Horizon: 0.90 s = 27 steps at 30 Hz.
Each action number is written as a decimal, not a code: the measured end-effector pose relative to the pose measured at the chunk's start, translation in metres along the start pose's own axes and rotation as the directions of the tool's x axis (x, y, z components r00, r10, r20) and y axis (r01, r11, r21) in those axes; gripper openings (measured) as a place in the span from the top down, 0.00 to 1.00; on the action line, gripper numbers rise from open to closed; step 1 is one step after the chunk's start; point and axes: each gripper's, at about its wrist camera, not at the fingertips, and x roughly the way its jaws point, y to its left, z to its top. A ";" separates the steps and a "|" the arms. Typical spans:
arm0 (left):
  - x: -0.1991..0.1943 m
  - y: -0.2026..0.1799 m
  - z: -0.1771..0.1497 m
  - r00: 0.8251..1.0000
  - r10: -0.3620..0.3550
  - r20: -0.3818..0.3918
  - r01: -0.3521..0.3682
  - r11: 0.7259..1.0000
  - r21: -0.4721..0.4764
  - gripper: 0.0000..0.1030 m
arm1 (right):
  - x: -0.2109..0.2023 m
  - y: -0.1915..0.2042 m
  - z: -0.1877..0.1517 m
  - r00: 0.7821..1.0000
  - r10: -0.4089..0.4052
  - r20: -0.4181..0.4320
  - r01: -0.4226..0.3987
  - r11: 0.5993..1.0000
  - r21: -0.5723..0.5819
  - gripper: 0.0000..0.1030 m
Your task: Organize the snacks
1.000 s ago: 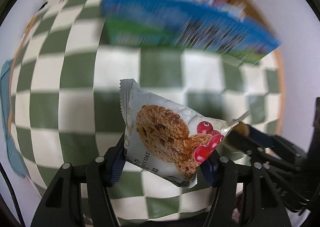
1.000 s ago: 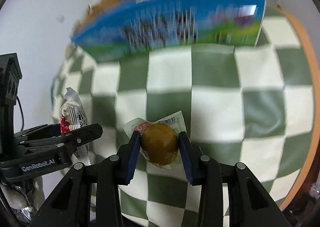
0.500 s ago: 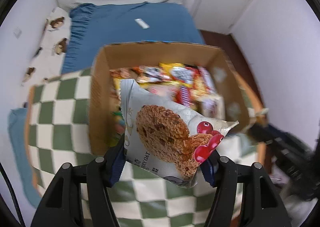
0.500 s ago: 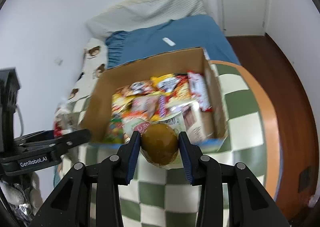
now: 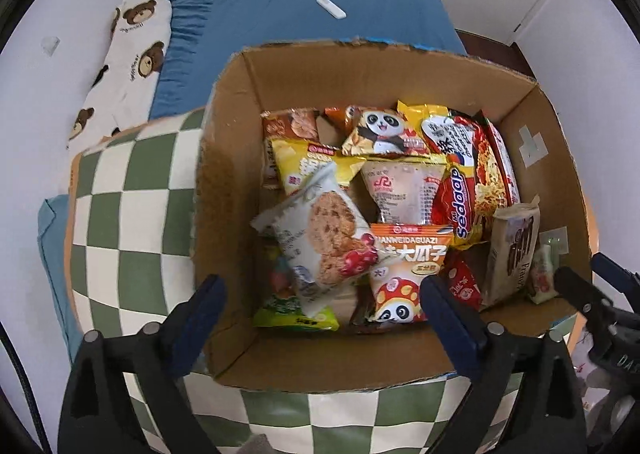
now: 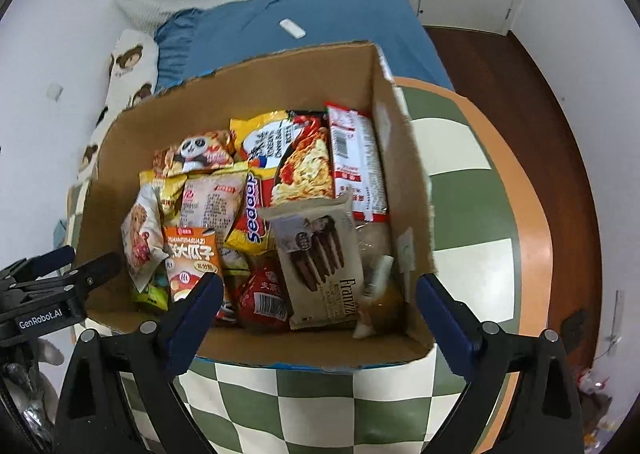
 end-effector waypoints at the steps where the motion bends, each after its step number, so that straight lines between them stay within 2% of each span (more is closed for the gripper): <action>1: 0.002 -0.001 0.000 1.000 -0.007 -0.009 0.007 1.000 -0.006 0.04 | 0.002 0.003 0.001 1.000 -0.011 -0.012 0.011 1.000 -0.007 0.04; 6: 0.007 -0.003 -0.005 0.999 -0.028 -0.032 0.027 0.999 -0.021 0.04 | 0.006 0.008 0.001 0.998 -0.039 -0.042 0.038 0.999 -0.022 0.04; 15: -0.009 -0.004 -0.014 1.000 -0.017 0.013 0.018 1.000 -0.014 0.04 | -0.002 0.005 -0.004 0.999 -0.047 -0.015 0.047 0.999 -0.011 0.04; 20: -0.034 -0.004 -0.027 0.996 -0.038 0.079 0.040 0.999 -0.024 0.04 | -0.022 0.007 -0.013 0.997 -0.058 0.047 0.059 0.998 -0.019 0.04; 27: -0.084 -0.008 -0.067 0.976 -0.018 0.217 0.020 1.000 -0.010 0.04 | -0.074 0.011 -0.046 0.981 -0.049 0.185 0.055 0.998 -0.030 0.04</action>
